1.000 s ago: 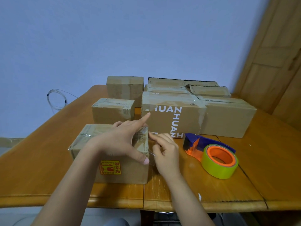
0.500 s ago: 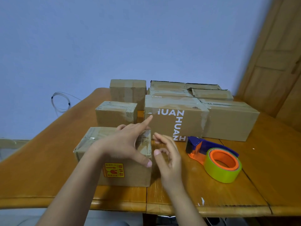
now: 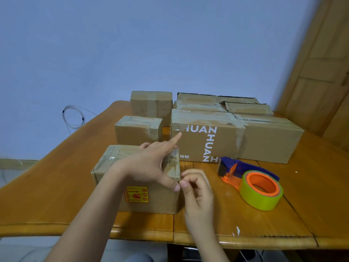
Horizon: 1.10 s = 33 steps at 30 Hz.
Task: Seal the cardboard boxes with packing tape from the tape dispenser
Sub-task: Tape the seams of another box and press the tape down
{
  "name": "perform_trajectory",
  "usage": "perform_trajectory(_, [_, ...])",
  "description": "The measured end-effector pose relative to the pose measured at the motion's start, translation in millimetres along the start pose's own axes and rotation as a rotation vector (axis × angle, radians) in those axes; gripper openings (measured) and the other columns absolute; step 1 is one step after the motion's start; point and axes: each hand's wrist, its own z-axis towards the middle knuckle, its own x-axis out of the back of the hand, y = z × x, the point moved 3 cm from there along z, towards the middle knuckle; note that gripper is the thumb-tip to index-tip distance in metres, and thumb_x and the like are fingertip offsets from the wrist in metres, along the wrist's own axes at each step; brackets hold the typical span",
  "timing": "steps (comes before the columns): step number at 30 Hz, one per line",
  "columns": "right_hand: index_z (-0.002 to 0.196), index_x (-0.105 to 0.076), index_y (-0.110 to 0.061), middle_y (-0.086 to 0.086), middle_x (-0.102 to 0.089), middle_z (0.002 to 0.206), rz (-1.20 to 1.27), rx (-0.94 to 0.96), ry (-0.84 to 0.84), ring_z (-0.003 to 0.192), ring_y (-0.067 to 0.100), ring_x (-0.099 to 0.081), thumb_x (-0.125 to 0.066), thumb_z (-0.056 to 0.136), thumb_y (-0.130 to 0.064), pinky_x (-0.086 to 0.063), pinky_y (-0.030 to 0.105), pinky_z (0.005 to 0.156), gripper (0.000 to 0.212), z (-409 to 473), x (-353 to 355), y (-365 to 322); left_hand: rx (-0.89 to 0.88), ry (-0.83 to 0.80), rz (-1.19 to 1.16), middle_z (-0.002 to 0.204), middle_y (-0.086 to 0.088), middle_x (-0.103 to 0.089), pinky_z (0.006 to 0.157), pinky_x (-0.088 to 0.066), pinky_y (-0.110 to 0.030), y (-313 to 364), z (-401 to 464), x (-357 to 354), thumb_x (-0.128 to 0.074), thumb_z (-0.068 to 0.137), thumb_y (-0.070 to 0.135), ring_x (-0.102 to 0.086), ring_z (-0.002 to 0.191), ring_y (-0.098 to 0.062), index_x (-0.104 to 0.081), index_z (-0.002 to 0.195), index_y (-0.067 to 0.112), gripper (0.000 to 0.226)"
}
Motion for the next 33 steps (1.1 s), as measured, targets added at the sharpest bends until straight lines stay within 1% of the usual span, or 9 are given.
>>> perform_trajectory(5, [0.076, -0.055, -0.02, -0.011, -0.055, 0.083, 0.012, -0.047, -0.009, 0.082, 0.013, -0.054, -0.051, 0.088, -0.026, -0.044, 0.021, 0.071, 0.014, 0.9, -5.5, 6.1, 0.0, -0.018, 0.004, 0.152, 0.016, -0.025, 0.111, -0.001, -0.025, 2.3, -0.9, 1.0, -0.078, 0.069, 0.052, -0.015, 0.132, 0.004, 0.017, 0.148, 0.039, 0.125])
perform_trajectory(11, [0.068, -0.061, -0.036, -0.013, -0.056, 0.077, 0.176, -0.2, -0.115, 0.077, 0.005, -0.052, -0.066, 0.075, -0.05, -0.043, 0.017, 0.072, 0.017, 9.5, -4.9, 11.4, -0.003, -0.043, 0.015, 0.152, 0.017, -0.024, 0.109, 0.0, -0.025, -2.2, 1.8, 0.5, -0.078, 0.063, 0.06, -0.015, 0.133, 0.005, 0.016, 0.149, 0.039, 0.129])
perform_trajectory(14, [0.082, -0.062, -0.03, -0.012, -0.058, 0.081, 0.263, -0.271, -0.155, 0.079, 0.003, -0.053, -0.074, 0.06, -0.067, -0.044, 0.016, 0.072, 0.044, 12.9, -3.3, 16.7, -0.003, -0.041, 0.05, 0.15, 0.017, -0.026, 0.107, -0.001, -0.024, -3.8, 3.6, -0.8, -0.065, 0.054, 0.071, -0.014, 0.132, 0.004, 0.018, 0.148, 0.04, 0.13])
perform_trajectory(17, [0.104, -0.053, -0.022, -0.012, -0.055, 0.096, 0.229, -0.33, -0.24, 0.09, 0.005, -0.052, -0.084, 0.045, -0.062, -0.045, 0.018, 0.08, 0.078, 25.7, 4.3, 20.5, 0.0, -0.051, 0.074, 0.15, 0.015, -0.025, 0.107, 0.0, -0.025, -3.6, 4.6, -2.3, -0.062, 0.056, 0.069, -0.013, 0.134, 0.002, 0.018, 0.149, 0.039, 0.126])
perform_trajectory(21, [0.119, -0.046, -0.039, -0.01, -0.041, 0.127, -0.046, -0.302, -0.571, 0.121, -0.001, -0.04, -0.073, 0.037, -0.08, -0.037, 0.02, 0.102, 0.096, 59.1, 6.7, 15.0, -0.002, -0.081, 0.079, 0.153, 0.012, -0.018, 0.108, 0.001, -0.028, -2.1, 4.7, -1.2, -0.067, 0.062, 0.065, -0.01, 0.138, -0.003, 0.019, 0.149, 0.037, 0.125])
perform_trajectory(23, [0.126, -0.04, -0.041, -0.009, -0.036, 0.133, -0.12, -0.313, -0.706, 0.131, 0.008, -0.033, -0.074, 0.035, -0.08, -0.031, 0.033, 0.112, 0.105, 73.9, 3.4, 17.7, 0.009, -0.082, 0.084, 0.153, 0.011, -0.018, 0.111, 0.002, -0.032, -2.5, 5.2, -2.4, -0.066, 0.06, 0.066, -0.01, 0.14, -0.005, 0.022, 0.148, 0.035, 0.128])
perform_trajectory(26, [0.137, -0.031, -0.037, -0.007, -0.033, 0.139, -0.152, -0.29, -0.807, 0.135, 0.014, -0.031, -0.077, 0.039, -0.076, -0.03, 0.04, 0.113, 0.115, 81.2, -1.5, 21.7, 0.027, -0.053, 0.055, 0.153, 0.007, -0.022, 0.113, 0.002, -0.033, -3.2, 6.6, -3.9, -0.064, 0.055, 0.068, -0.014, 0.139, -0.005, 0.028, 0.146, 0.03, 0.134])
perform_trajectory(30, [0.132, -0.042, -0.04, 0.004, -0.037, 0.14, 0.172, -0.412, -0.711, 0.127, 0.022, -0.041, -0.085, 0.038, -0.066, -0.045, 0.032, 0.099, 0.107, 66.5, -5.4, 26.1, 0.024, -0.047, 0.031, 0.152, 0.003, -0.024, 0.113, 0.0, -0.034, -4.4, 7.5, -3.6, -0.067, 0.056, 0.066, -0.017, 0.139, -0.007, 0.028, 0.147, 0.029, 0.137])
perform_trajectory(33, [0.128, -0.053, -0.043, -0.001, -0.038, 0.142, 0.189, -0.404, -0.67, 0.127, 0.02, -0.042, -0.083, 0.046, -0.065, -0.046, 0.031, 0.099, 0.091, 59.4, -3.2, 22.1, 0.006, -0.042, -0.048, 0.152, 0.006, -0.025, 0.116, -0.002, -0.036, -4.0, 4.7, -2.5, -0.073, 0.06, 0.061, -0.016, 0.139, -0.007, 0.025, 0.148, 0.031, 0.135])
